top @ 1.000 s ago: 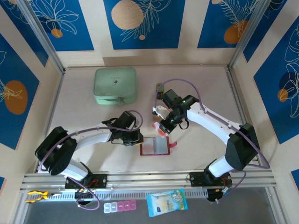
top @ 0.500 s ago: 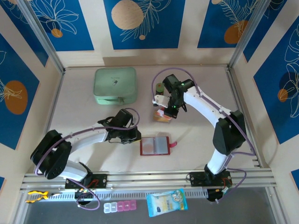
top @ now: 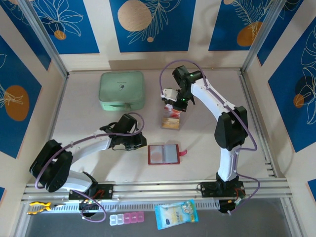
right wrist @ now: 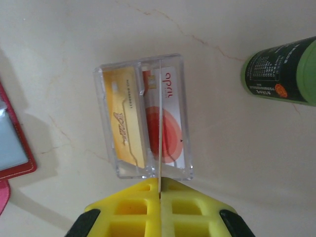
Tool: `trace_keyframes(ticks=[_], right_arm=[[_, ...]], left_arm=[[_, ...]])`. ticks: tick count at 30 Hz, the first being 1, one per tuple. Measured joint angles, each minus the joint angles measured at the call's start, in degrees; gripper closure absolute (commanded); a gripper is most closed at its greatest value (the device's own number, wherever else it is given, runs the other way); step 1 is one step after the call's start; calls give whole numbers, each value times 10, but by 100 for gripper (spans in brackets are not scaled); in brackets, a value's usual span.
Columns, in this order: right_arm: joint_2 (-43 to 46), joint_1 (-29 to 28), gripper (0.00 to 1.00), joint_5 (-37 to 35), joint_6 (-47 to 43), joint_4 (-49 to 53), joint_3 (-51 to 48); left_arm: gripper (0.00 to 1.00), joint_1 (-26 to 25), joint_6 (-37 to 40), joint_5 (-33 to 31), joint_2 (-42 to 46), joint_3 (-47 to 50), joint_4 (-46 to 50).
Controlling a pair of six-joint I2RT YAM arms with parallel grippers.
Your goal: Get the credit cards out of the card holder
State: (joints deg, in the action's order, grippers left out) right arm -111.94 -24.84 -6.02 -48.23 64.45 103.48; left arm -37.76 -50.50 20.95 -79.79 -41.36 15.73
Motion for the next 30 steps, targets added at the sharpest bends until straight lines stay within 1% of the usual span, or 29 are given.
trace_keyframes(ticks=[6,13,19,30], right_arm=[[-31,4,100,0,-9,8,16],[-52,6,95,2,-11,8,17],[-58,9,85,2,-10,2,16],[-51,12,86,13,7,-27,-7]], left_arm=[[87,6,0,0,5,7,1],[87,16,0,0,20,19,2],[86,17,0,2,21,20,2],[86,17,0,18,14,20,-2]])
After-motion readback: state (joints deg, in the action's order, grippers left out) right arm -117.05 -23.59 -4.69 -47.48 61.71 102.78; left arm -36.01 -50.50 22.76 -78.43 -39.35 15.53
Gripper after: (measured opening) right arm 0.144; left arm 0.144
